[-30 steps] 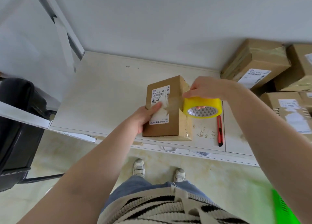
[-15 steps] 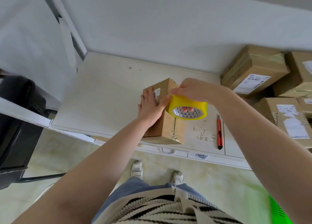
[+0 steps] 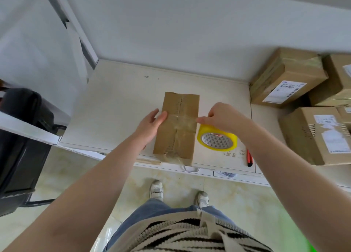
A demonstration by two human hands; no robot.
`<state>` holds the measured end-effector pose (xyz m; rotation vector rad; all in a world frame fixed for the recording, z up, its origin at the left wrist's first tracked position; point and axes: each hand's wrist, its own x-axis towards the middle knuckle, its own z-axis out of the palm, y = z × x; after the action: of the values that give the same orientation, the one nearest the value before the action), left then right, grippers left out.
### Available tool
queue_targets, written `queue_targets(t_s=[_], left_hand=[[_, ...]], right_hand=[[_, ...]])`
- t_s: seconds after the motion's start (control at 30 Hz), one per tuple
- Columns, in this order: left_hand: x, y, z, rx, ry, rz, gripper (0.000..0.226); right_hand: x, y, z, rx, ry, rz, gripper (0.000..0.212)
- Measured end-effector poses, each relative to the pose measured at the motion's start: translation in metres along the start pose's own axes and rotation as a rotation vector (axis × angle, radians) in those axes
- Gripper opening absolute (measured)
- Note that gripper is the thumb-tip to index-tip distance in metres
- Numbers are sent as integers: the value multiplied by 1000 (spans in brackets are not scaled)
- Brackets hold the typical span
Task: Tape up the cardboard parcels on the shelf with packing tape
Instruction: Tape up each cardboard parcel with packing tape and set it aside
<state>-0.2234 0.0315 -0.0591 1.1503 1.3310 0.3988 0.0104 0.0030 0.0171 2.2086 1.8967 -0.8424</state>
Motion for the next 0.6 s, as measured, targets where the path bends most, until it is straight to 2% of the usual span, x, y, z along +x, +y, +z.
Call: queue_targets(t_s=[0.03,0.1,0.13,0.2,0.3,0.33,0.47,0.6], left_hand=[[1,2,-1,-3,-15,-4,91],[-3,12,3,-50,-54,-30,56],[-4,15,7,-77,-65,-53,45],[-5,18,17,-103,-60,-89,50],[-7,21,35,46,-94,-50,86],[-6,21,37,95,-117,-49,91],[-1,24,33,18,-164,-76,48],[-2,14,27,-224,-231,-146,48]], right_hand=[[1,1,6,18,0,13,60],[3,6,11,46,0,38,61],[4,9,11,52,-4,46,61],[4,15,10,44,-10,58,60],[4,26,10,46,5,84,55],[4,29,11,62,6,90,55],[4,34,15,130,-18,54,59],[0,31,-1,176,-9,-24,57]])
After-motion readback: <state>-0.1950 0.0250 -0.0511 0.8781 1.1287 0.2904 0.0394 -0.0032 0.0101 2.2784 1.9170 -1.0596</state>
